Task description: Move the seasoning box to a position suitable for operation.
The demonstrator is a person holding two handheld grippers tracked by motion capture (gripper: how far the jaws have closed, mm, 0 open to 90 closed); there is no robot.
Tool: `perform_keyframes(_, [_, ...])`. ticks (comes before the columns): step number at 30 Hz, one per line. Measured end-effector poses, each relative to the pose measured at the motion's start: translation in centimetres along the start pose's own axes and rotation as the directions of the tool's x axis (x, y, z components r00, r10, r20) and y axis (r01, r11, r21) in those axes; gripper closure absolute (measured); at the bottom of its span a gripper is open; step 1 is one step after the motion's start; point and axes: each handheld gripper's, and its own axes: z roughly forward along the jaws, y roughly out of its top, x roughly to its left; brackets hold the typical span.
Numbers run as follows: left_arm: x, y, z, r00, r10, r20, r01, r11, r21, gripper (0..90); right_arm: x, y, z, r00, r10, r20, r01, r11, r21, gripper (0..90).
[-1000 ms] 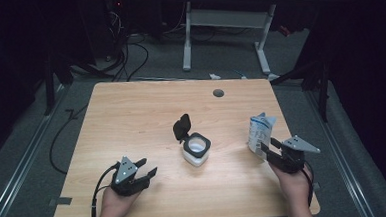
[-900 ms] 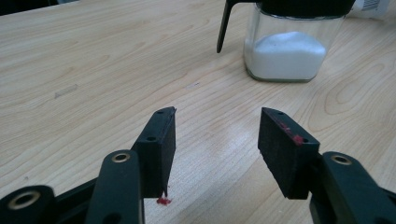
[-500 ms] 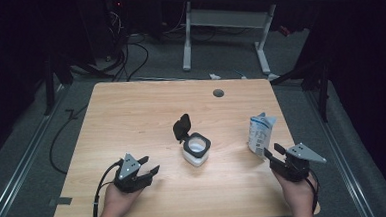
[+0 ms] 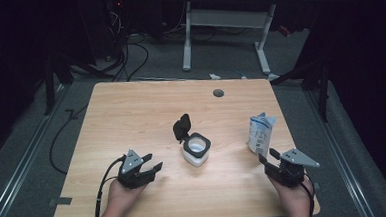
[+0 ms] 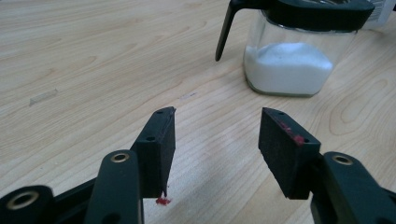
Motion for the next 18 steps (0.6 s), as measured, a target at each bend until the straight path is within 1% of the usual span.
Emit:
perform_keyframes(5, [0.0, 0.1, 0.0, 1.0000, -0.008, 0.001, 0.008, 1.0000, -0.005, 45.8, 0.5, -0.1, 0.5, 0.9998, -0.011, -0.016, 0.011, 1.000, 0.015, 51.2])
perform_keyframes(9, [0.1, 0.2, 0.0, 0.9998, -0.016, 0.007, 0.016, 0.9998, 0.006, 45.0, 1.1, -0.1, 1.1, 0.9992, -0.012, -0.038, 0.013, 0.999, 0.032, 51.4])
perform_keyframes(13, [0.1, 0.1, -0.2, 0.9999, -0.014, -0.002, 0.014, 0.9998, 0.011, 43.8, 1.6, 0.1, 1.6, 0.9982, -0.024, -0.056, 0.026, 0.999, 0.033, 51.8])
perform_keyframes(16, [0.1, 0.1, -0.4, 0.9997, -0.001, -0.025, 0.001, 0.9999, 0.016, 43.5, 1.9, 0.3, 2.1, 0.9972, -0.025, -0.070, 0.028, 0.999, 0.038, 51.8])
perform_keyframes(18, [0.1, 0.0, -0.6, 0.9996, -0.004, -0.026, 0.005, 0.9998, 0.018, 43.2, 2.3, 0.4, 2.5, 0.9968, -0.022, -0.076, 0.025, 0.999, 0.043, 52.2])
